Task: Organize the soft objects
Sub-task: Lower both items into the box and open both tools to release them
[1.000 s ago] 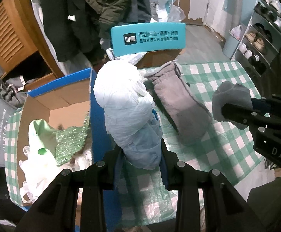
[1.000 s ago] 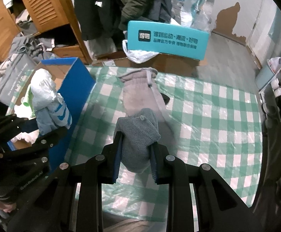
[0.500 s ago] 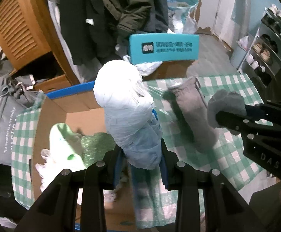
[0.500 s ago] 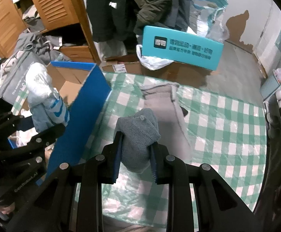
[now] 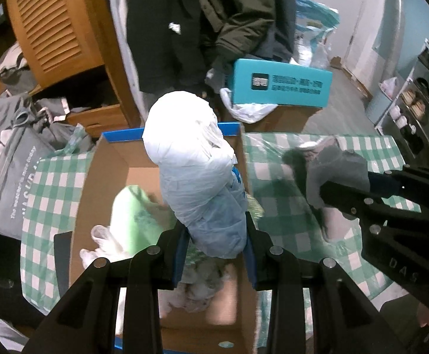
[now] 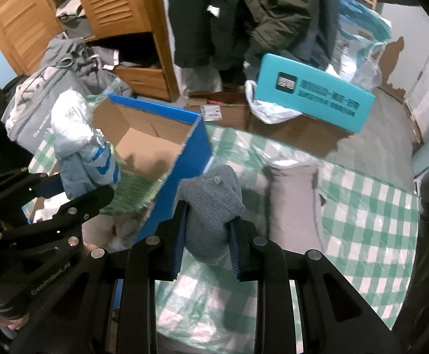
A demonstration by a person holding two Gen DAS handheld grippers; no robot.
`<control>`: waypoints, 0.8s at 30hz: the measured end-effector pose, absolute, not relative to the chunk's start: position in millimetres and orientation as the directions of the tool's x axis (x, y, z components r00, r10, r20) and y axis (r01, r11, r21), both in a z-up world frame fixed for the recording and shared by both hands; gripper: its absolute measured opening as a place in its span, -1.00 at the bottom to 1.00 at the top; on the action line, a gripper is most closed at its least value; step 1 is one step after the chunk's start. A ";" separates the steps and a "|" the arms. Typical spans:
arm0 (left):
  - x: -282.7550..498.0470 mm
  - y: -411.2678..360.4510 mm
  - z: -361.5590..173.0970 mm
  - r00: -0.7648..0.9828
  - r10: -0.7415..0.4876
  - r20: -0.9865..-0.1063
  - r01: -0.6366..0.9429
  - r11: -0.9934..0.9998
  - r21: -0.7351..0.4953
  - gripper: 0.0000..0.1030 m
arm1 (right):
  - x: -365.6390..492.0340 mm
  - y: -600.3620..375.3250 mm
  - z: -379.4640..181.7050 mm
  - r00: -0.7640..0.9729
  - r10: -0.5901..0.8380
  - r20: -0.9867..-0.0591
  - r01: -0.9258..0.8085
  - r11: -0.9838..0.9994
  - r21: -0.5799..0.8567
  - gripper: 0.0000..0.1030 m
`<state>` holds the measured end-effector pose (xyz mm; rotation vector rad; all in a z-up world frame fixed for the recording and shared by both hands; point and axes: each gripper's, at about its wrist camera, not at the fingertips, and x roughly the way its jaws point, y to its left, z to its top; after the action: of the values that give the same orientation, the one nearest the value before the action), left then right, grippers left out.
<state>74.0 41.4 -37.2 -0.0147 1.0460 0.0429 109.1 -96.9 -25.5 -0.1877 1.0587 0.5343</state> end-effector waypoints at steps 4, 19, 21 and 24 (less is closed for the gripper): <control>77.2 58.3 -35.5 0.503 0.047 -0.863 -0.070 0.997 0.014 -0.35 | 111.3 -78.6 -24.7 0.366 0.337 -0.867 -0.525 0.844 0.107 -0.54; 88.2 106.6 -50.2 0.473 0.082 -0.877 -0.152 0.988 0.011 -0.35 | 123.7 -19.5 -32.8 0.306 0.372 -0.876 -0.581 0.802 0.138 -0.54; 89.4 112.5 -54.6 0.464 0.085 -0.882 -0.163 0.987 0.009 -0.35 | 126.3 -13.8 -36.9 0.294 0.373 -0.880 -0.586 0.798 0.143 -0.54; 90.2 120.7 -59.9 0.451 0.085 -0.889 -0.183 0.983 0.002 -0.34 | 129.5 -7.2 -44.1 0.277 0.370 -0.887 -0.590 0.794 0.147 -0.54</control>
<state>90.2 120.7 -59.9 -0.0991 1.0911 0.1662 129.5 -7.2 -44.1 -0.2278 1.1170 0.6523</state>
